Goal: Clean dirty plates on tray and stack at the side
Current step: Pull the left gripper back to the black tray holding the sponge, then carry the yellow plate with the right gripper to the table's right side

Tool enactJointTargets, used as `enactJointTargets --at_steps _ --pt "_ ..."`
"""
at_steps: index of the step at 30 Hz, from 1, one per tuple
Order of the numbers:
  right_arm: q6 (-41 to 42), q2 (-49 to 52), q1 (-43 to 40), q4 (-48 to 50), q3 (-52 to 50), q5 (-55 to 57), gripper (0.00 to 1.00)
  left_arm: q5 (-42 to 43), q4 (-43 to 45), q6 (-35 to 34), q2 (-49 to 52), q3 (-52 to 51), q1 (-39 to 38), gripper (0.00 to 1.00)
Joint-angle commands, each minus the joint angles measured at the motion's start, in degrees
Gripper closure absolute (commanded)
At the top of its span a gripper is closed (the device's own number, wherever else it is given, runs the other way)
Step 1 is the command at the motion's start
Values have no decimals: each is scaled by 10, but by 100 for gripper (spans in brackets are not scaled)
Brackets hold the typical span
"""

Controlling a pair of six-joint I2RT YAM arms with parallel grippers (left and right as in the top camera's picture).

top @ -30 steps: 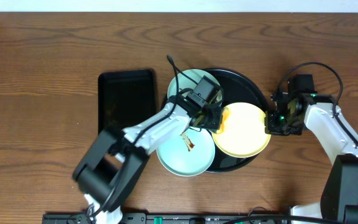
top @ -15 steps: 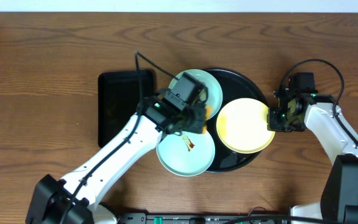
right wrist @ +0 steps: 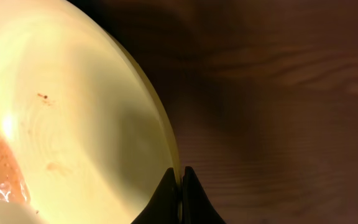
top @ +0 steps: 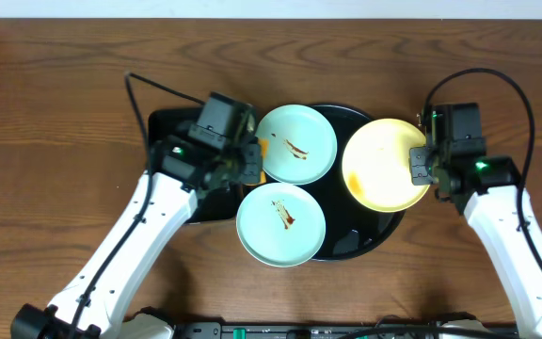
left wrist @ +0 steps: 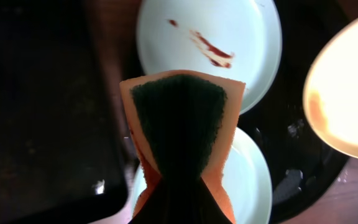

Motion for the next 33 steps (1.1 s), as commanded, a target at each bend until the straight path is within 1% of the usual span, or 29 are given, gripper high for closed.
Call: enactJointTargets --at_steps 1,6,8,10,13,16,25,33 --pt "-17 -11 45 0 10 159 99 -6 -8 10 -8 4 25 92" --pt "-17 -10 127 15 10 328 99 -1 -11 10 -8 4 53 92" --pt "-17 -10 157 23 10 377 99 -1 -11 10 -8 4 62 92" --pt "-17 -10 184 33 10 404 99 -1 -12 10 -8 4 69 92" --pt "-17 -10 219 41 10 417 99 -1 -13 10 -8 4 77 92" --pt "-17 -10 235 43 9 418 99 -1 -14 10 -8 4 81 92" --pt "-17 -10 237 47 9 450 99 -1 -15 10 -8 4 81 92" --pt "-17 -10 237 50 9 451 99 -1 -15 10 -8 4 81 92"
